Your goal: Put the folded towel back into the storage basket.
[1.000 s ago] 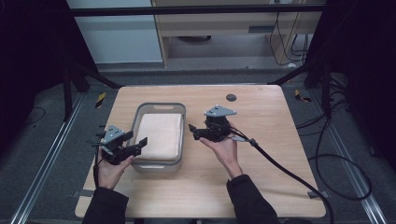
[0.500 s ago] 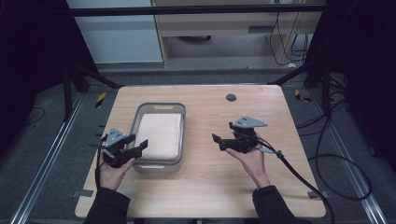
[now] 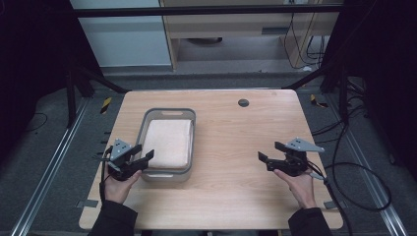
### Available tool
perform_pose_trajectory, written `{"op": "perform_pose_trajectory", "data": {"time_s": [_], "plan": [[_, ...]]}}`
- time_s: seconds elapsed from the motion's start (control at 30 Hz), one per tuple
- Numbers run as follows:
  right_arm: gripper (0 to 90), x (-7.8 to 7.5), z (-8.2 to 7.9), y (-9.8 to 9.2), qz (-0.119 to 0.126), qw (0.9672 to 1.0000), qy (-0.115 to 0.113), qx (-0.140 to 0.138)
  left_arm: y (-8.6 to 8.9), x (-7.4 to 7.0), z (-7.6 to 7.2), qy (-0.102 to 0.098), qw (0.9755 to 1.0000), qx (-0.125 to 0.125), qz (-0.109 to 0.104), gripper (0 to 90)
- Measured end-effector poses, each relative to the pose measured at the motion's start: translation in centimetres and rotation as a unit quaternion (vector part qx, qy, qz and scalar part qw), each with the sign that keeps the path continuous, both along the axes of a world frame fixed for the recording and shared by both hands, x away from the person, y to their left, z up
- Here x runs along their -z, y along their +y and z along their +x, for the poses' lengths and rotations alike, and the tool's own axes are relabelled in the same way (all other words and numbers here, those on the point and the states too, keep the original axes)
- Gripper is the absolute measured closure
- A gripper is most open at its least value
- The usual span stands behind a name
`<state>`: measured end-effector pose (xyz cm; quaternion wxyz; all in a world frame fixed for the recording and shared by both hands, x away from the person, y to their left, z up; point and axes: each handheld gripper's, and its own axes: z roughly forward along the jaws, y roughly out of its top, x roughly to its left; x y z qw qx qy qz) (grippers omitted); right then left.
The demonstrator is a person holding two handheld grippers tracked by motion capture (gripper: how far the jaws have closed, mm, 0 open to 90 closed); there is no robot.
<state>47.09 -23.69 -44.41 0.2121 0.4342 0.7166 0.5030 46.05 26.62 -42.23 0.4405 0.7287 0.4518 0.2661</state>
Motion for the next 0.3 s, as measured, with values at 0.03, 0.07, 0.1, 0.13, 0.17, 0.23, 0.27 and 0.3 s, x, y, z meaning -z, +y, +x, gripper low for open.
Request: {"op": "perform_pose_trajectory", "data": {"time_s": [0.03,0.07,0.1,0.13,0.17,0.23,0.27,0.3], "plan": [[19.0,0.0,0.0,0.0,0.0,1.0,0.0,0.0,0.0,0.1,-0.1,0.0,1.0,-0.001,0.0,45.1],[18.9,0.2,-0.1,-0.4,0.0,1.0,-0.002,0.002,0.1,0.1,-0.2,0.0,1.0,-0.001,0.001,45.1],[18.8,0.4,-0.3,-1.0,0.0,1.0,-0.002,0.008,0.2,0.2,-0.3,0.0,1.0,-0.002,0.001,45.0],[18.6,0.6,-0.3,-1.4,-0.002,0.9999,-0.003,0.012,0.3,0.3,-0.5,0.0,1.0,-0.003,0.002,44.9],[18.3,0.9,-0.5,-1.9,-0.005,0.9998,0.001,0.019,0.4,0.3,-0.6,0.001,1.0,-0.003,0.0,44.7],[17.9,1.5,-0.6,-2.7,-0.015,0.9994,0.005,0.031,0.6,0.4,-0.8,0.0,1.0,-0.005,0.0,44.1],[17.6,1.7,-0.7,-3.0,-0.017,0.9992,0.01,0.036,0.8,0.4,-1.0,-0.002,1.0,-0.006,-0.001,44.0],[17.6,2.1,-0.8,-3.4,-0.022,0.9987,0.015,0.043,1.0,0.4,-1.1,-0.003,1.0,-0.007,-0.001,43.7]]}}
